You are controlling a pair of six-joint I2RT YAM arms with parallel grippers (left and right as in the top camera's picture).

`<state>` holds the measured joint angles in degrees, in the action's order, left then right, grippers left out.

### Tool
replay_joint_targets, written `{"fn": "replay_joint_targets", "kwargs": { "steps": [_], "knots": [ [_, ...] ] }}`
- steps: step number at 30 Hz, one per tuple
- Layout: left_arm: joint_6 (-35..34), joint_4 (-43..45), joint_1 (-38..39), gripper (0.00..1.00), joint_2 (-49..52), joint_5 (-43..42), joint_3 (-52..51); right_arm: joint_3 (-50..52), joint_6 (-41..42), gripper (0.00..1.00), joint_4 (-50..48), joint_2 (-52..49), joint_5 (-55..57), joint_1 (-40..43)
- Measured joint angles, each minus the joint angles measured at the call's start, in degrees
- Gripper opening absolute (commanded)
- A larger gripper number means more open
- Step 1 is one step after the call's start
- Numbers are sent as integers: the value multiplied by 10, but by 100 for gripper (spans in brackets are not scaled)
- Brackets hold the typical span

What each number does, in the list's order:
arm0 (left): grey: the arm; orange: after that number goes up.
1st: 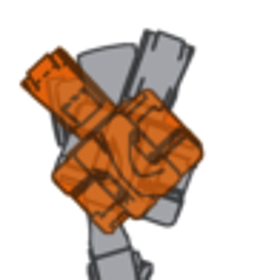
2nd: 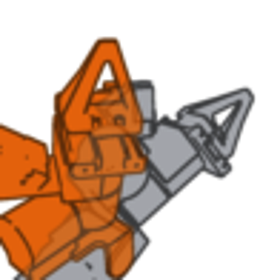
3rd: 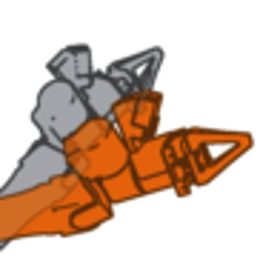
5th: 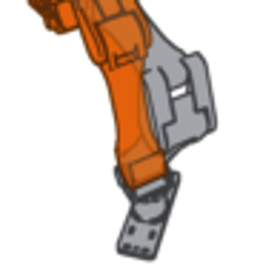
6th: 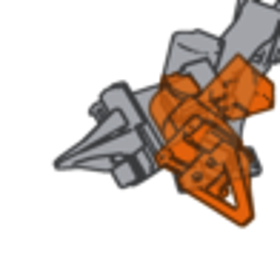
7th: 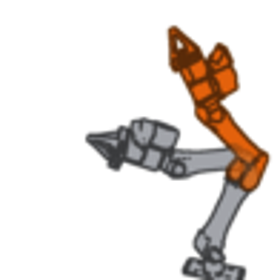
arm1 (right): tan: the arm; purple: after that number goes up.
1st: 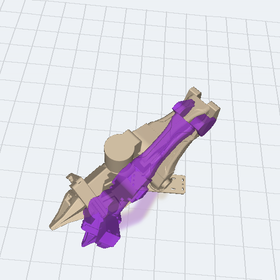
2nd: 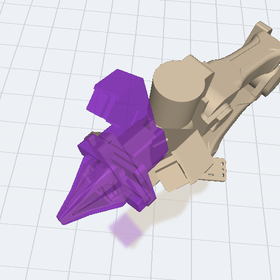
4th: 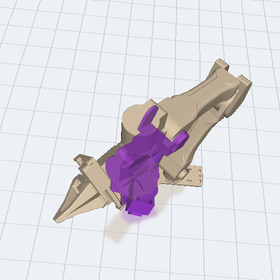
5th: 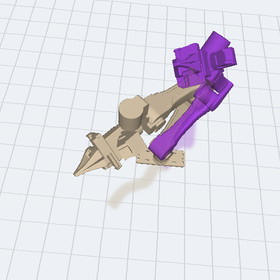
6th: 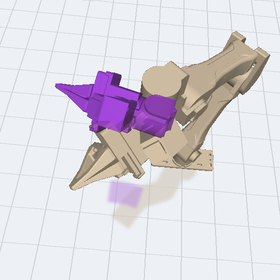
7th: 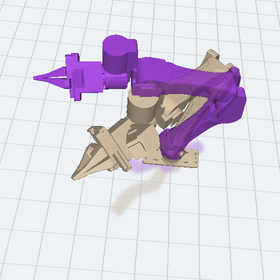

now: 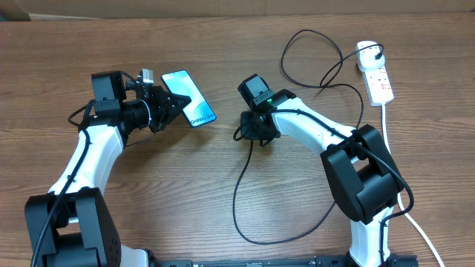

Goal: Plug charger to phone and switch on socket
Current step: 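Close the right gripper on the USB-C plug, then lift the plug with the right gripper toward the phone's bottom edge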

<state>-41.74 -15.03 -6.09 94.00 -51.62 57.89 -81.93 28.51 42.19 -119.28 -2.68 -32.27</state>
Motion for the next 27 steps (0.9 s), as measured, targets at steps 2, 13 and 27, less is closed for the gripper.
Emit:
{"fn": "replay_joint_targets", "kwargs": {
  "steps": [2,13,27],
  "knots": [
    [0,0,0,4,0,0,0,0,0,15,0,0,1,0],
    [0,0,0,4,0,0,0,0,0,15,11,0,1,0],
    [0,0,0,4,0,0,0,0,0,8,-2,-1,1,0]
  ]
}}
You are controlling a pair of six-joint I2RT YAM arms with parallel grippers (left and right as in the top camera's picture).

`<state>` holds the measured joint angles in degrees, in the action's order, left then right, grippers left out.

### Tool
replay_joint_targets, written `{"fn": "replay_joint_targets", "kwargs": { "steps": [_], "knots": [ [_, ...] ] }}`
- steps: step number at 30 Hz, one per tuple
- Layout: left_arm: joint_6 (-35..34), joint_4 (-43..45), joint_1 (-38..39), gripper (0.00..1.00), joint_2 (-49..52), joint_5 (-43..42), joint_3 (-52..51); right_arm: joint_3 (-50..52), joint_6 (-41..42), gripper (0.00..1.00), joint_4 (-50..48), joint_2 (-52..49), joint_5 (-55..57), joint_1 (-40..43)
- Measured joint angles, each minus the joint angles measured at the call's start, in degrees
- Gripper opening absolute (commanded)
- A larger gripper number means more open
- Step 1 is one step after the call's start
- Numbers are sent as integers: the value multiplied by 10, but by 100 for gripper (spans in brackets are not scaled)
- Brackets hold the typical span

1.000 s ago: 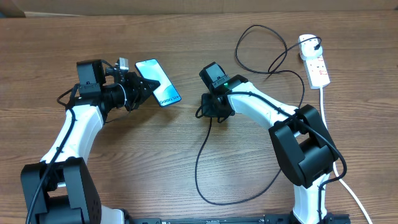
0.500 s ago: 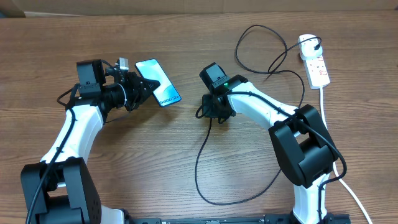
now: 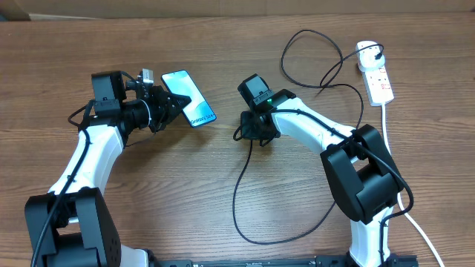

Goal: Plug charger to phone and switch on socket
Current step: 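Lift the plug with the right gripper toward the phone's bottom edge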

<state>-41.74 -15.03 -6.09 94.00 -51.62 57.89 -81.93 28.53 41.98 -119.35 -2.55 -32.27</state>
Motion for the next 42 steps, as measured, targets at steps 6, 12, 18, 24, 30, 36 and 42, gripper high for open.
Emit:
{"fn": "replay_joint_targets", "kwargs": {
  "steps": [6,12,18,24,30,36,42],
  "knots": [
    [0,0,0,4,0,0,0,0,1,4,0,0,0,0],
    [0,0,0,4,0,0,0,0,2,4,-4,0,-5,0],
    [0,0,0,4,0,0,0,0,2,4,-4,0,-73,26],
    [0,0,0,4,0,0,0,0,-9,4,-4,0,-183,76],
    [0,0,0,4,0,0,0,0,-39,4,-3,4,-306,111],
    [-2,3,0,4,0,0,0,0,-68,4,14,23,-411,116],
    [-9,42,0,4,0,-14,0,0,-110,4,64,66,-480,116]
  ]
}}
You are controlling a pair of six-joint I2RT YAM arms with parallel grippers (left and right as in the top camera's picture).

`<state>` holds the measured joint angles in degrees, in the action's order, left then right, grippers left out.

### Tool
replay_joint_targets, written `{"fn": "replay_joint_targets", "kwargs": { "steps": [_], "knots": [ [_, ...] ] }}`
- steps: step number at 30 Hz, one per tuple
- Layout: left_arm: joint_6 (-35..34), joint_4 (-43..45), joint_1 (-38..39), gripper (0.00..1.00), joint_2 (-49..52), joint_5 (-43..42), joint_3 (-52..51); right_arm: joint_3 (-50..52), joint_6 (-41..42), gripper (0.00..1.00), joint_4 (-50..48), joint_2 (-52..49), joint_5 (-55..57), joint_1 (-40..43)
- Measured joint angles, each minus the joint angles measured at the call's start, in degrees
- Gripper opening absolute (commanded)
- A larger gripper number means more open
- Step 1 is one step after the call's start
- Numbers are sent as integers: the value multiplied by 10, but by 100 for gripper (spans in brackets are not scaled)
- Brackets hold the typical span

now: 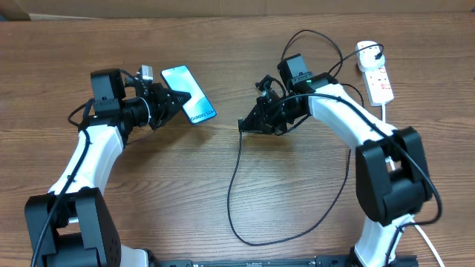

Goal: Plug charger to phone and switch on socket
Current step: 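Lift the plug with the right gripper toward the phone's bottom edge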

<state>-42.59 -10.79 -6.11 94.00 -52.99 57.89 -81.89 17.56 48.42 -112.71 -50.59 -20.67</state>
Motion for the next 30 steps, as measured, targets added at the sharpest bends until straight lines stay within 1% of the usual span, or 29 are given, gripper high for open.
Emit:
{"fn": "replay_joint_targets", "kwargs": {
  "steps": [4,6,12,16,22,30],
  "knots": [
    [-19,27,0,4,0,-11,0,0,-30,4,44,33,-32,0],
    [-28,40,0,4,0,-19,0,0,-58,4,73,42,-64,0],
    [-65,76,0,4,0,-49,0,2,-148,4,149,44,-163,-1],
    [-90,87,0,4,0,-75,0,2,-188,4,179,44,-196,-1],
    [-115,90,0,4,0,-108,0,2,-208,4,185,44,-216,-7],
    [-128,91,0,4,0,-150,0,2,-213,4,183,44,-231,-46]
  ]
}}
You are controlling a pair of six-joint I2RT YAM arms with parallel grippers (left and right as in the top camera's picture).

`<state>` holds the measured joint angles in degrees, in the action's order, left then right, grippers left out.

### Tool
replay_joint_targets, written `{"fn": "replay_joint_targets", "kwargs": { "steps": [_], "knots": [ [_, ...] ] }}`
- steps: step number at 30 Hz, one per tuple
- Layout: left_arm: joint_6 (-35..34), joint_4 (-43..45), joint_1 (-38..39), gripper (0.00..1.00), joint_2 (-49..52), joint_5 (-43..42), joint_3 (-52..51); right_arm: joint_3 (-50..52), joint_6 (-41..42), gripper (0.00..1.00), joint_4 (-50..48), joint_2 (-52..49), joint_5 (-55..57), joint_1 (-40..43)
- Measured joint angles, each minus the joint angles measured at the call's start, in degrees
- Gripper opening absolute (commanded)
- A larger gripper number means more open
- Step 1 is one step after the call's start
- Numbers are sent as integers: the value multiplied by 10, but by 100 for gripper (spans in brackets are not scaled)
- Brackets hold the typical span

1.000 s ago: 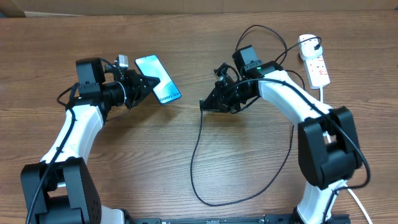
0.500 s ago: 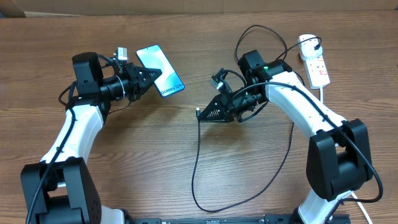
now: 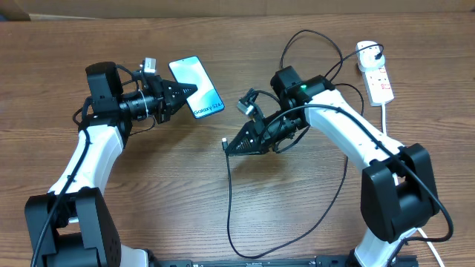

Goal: Plug charger to phone and switch on socket
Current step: 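Lift the plug with the right gripper toward the phone's bottom edge, then align the plug in the right gripper with the phone's bottom port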

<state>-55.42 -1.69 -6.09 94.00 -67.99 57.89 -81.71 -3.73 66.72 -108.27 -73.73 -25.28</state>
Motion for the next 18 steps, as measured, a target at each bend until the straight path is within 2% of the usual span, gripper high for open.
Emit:
{"fn": "replay_joint_targets", "kwargs": {
  "steps": [9,18],
  "knots": [
    [5,-5,2,4,0,-50,0,0,-1,4,-7,0,-33,0],
    [14,-13,16,4,0,-60,0,0,-2,4,-7,0,-41,0]
  ]
}}
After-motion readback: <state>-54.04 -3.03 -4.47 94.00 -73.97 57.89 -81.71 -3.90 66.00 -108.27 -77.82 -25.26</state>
